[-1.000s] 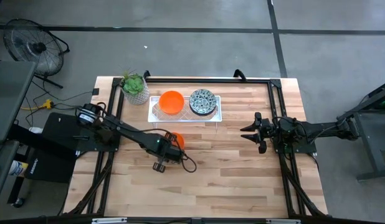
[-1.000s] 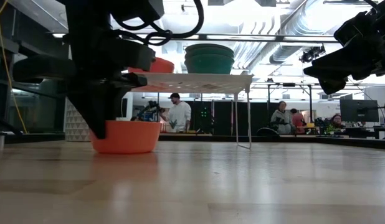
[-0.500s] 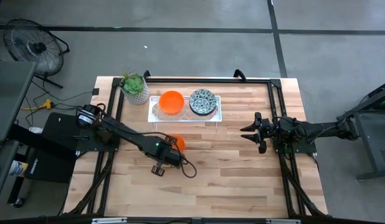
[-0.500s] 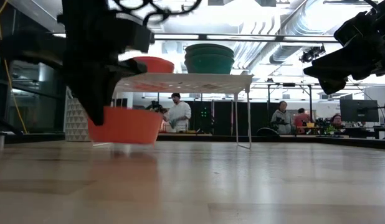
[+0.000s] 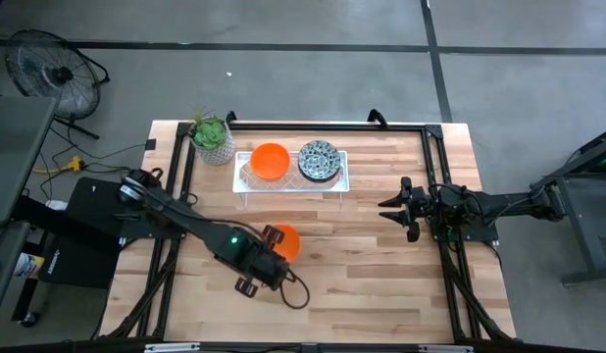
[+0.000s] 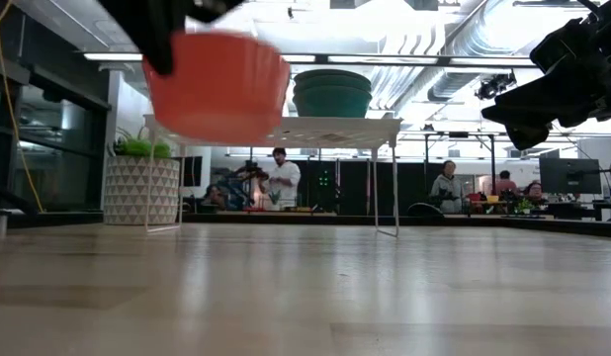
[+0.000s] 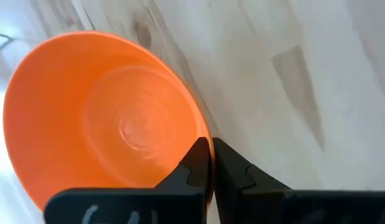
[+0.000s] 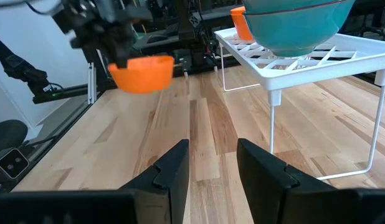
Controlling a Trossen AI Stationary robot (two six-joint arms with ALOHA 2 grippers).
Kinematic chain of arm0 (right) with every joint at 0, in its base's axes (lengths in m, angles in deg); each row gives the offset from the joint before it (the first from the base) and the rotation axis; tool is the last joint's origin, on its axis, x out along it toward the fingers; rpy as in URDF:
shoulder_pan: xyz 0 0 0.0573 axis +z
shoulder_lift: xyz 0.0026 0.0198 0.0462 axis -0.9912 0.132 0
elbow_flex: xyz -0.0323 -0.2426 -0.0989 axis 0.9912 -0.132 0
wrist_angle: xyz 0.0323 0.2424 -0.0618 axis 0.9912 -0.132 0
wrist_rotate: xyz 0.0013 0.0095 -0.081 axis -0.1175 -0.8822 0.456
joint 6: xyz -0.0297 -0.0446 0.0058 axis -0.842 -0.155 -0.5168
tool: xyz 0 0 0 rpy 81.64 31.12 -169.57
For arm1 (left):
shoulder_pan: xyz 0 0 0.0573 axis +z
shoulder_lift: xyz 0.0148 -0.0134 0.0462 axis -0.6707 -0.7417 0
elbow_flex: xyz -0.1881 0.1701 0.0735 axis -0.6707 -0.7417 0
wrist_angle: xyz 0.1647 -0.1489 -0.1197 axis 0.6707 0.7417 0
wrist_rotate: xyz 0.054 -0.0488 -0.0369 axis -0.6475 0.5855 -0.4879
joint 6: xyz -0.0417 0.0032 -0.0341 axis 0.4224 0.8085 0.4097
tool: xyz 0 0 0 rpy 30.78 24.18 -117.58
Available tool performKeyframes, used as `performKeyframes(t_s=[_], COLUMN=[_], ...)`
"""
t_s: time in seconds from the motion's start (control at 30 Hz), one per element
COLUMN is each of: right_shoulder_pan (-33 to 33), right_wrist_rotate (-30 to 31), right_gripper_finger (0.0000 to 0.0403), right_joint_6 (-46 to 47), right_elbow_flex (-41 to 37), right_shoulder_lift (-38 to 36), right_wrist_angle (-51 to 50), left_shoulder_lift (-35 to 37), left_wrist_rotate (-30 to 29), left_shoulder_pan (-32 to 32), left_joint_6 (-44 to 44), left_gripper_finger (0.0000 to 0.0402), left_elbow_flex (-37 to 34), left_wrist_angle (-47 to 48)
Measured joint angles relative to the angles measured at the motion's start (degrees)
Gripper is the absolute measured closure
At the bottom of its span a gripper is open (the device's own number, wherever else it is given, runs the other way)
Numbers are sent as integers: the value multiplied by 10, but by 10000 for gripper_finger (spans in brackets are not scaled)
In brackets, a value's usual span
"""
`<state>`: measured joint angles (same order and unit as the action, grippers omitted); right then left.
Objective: Pick & Place Mini bowls
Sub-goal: Stack the orange bowl on the orange bowl on the shelf
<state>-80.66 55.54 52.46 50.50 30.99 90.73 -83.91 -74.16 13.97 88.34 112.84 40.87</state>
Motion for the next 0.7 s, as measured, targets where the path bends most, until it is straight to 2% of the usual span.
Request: performKeyframes(t_s=[0.47, 0.7], right_shoulder_pan=[0, 0], right_wrist_rotate=[0, 0], right_gripper_finger=[281, 281], right_joint_6=[0, 0], right_elbow_flex=[0, 0], right_shoulder_lift=[0, 0], right_wrist_angle=[0, 0], left_shoulder_lift=[0, 0], left_wrist_rotate=[-69, -118], left_shoulder_pan=[-11, 10], left_joint_6=[139, 188], left_gripper_finger=[401, 402], left_elbow_flex=[142, 199], left_wrist_angle=[156, 220])
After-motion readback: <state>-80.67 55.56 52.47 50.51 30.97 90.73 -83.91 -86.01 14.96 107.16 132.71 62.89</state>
